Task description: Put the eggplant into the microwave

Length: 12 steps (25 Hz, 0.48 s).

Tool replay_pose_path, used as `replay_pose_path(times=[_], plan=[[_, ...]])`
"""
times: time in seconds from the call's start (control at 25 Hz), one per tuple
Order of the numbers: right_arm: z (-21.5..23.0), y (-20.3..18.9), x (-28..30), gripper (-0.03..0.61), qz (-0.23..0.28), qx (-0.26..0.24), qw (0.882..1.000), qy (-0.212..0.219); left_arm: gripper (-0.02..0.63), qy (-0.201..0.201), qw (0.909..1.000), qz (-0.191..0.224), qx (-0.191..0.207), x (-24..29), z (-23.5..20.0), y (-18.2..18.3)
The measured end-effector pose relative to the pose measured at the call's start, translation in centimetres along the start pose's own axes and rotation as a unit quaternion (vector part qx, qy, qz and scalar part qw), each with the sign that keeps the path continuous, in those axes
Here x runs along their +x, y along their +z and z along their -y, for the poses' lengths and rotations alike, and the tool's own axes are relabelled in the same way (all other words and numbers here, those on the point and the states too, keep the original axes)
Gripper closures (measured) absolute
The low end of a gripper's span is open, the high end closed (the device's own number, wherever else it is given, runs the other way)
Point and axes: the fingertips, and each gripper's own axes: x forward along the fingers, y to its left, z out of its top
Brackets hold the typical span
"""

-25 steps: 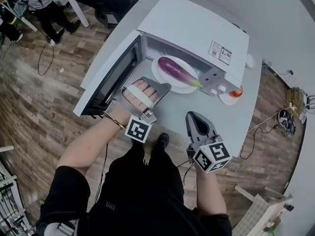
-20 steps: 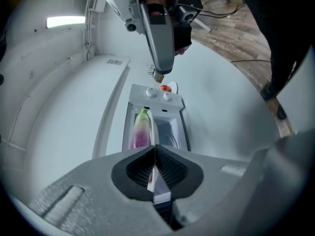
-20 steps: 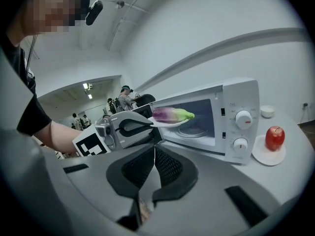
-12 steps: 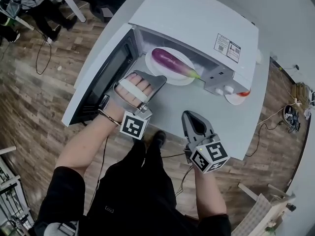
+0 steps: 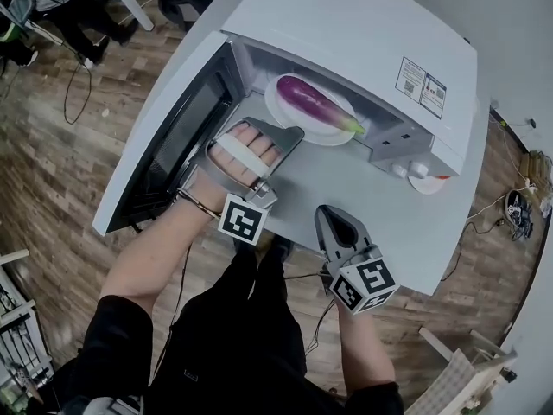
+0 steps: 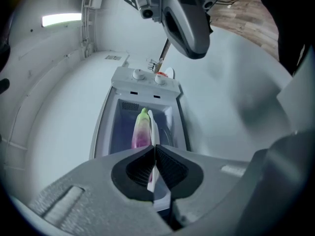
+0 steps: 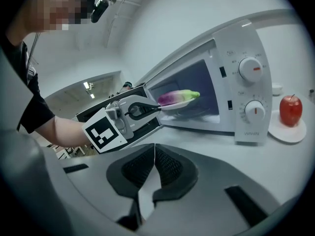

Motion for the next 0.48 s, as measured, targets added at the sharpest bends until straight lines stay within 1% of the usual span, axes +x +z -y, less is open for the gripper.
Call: replay_pose_path(times=[0.16, 0.32, 0.48], plan=[[0.8, -1.2, 1.2, 0.561, -0.005, 0.001, 1.0, 0.004, 0.597, 0.004, 0.9999, -0.01, -0.002, 1.4, 0.8, -0.4], [1.7, -1.3, 1.9, 0.561, -0.003, -0.003, 1.0, 0.004, 0.597, 0.001, 0.9999, -0.013, 0.004, 2.8, 2.0, -0.3], [1.8, -1.1, 2.2, 0.561, 0.0, -0.013, 1.0, 0.013, 0.597, -0.006, 0.9998, -0.017, 0.005, 4.0, 3.1, -0.4]])
